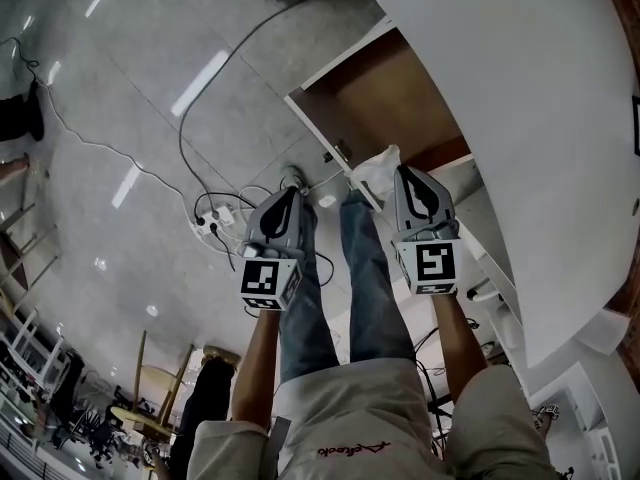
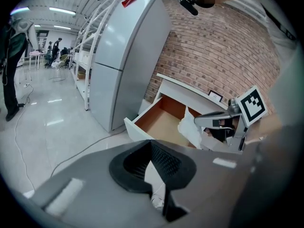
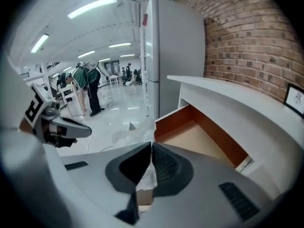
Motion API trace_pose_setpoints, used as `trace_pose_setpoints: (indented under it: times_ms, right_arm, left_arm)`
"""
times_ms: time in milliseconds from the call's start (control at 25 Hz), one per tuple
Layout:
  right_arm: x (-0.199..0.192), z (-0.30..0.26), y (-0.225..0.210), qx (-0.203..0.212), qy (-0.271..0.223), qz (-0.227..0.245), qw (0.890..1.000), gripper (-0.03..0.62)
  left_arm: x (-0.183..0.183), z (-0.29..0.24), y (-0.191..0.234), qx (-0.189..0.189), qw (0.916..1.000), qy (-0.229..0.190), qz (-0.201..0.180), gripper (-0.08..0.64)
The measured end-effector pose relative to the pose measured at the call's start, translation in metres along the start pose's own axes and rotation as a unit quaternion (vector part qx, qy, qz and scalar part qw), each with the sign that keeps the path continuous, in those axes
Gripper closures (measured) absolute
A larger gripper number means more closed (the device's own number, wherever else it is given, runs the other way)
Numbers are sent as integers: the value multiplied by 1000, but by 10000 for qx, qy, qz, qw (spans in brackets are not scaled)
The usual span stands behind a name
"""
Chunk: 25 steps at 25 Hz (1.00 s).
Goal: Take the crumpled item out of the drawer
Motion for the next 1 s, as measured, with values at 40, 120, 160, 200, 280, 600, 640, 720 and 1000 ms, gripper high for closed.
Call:
trace_pose_setpoints:
  times_ms: [40,120,160,200,280,600,640,720,1000]
  right_arm:
    - [0,1,0,-6,-43,-114,9999,574]
    - [0,2,-1,-17,-123,-274,9995,575]
    - [1,2,-2,-12,-143,-326,9994,575]
    - [2,2,-1,0,-156,-347,9993,575]
    - [5,3,0,27,-178,-324,9993,575]
    - [37,22,0,8,-493,-445,9978,575]
    - [46,25,-1,-5,-563,-462,9973,575]
    - [67,32,-2,-39,-729,-472,9962,575]
    - [134,61,-5,-82,-1207,-395,9919,575]
  left_arm:
    - [1,1,-1,-8,10000,-7,2,551]
    - [3,3,-3,-24,10000,-23,-2,551]
    - [4,3,-5,-30,10000,-31,-1,551]
    - [5,3,-5,-33,10000,-37,-1,551]
    - [7,4,-7,-24,10000,-48,-2,551]
    - [37,22,-8,153,9996,-217,54,551]
    - [44,26,-8,162,9995,-265,22,551]
    - [61,32,-7,205,9990,-396,-19,551]
    - [119,60,-16,262,9964,-748,-312,551]
Point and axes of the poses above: the fingertips, and each gripper's own axes: z backward along the fingers, y to its left, x out of its top, the point moved 6 cm from there along z, backward along the fingers, and after that the axes turned 5 degrees about -x, right-handed, at the moved point
